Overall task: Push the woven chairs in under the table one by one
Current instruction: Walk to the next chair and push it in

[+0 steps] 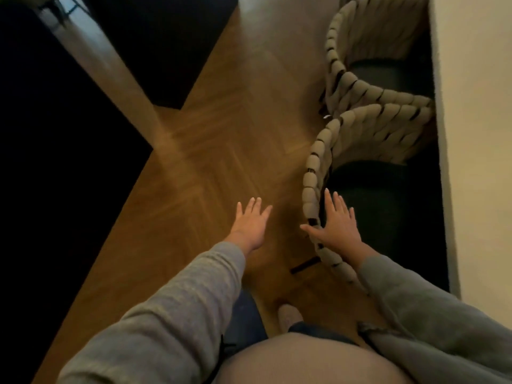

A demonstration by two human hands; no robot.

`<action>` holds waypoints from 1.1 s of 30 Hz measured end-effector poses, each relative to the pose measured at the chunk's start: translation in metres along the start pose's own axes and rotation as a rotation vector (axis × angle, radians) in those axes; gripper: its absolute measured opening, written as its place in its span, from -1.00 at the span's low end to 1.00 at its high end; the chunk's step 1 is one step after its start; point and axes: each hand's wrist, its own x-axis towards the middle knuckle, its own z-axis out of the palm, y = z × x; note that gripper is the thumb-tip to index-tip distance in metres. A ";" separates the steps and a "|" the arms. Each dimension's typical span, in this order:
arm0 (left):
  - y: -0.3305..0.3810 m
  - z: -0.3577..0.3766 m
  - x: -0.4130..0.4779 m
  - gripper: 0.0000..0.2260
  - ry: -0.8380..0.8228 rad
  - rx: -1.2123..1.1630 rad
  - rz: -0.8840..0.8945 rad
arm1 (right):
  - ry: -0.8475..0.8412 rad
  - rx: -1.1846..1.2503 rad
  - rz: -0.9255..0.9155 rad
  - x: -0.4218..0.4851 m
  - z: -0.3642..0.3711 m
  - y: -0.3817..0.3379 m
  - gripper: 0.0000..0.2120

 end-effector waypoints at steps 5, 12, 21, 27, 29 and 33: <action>-0.014 -0.058 0.086 -0.27 -0.026 0.263 0.256 | 0.067 0.129 0.171 0.044 -0.014 -0.019 0.07; -0.027 -0.132 0.189 -0.16 -0.015 0.563 0.553 | 0.204 0.401 0.516 0.072 -0.015 -0.031 0.03; 0.038 -0.162 0.251 -0.22 0.026 0.723 0.915 | 0.177 0.557 0.798 0.068 -0.015 -0.001 0.05; 0.074 -0.170 0.283 -0.35 -0.025 1.044 1.058 | 0.093 0.786 0.847 0.079 -0.016 0.003 0.08; 0.077 -0.171 0.294 -0.40 -0.065 1.139 1.085 | 0.018 0.894 0.847 0.086 -0.012 -0.004 0.12; 0.093 -0.182 0.324 -0.42 -0.063 1.242 1.205 | 0.005 0.996 0.906 0.102 -0.003 -0.023 0.08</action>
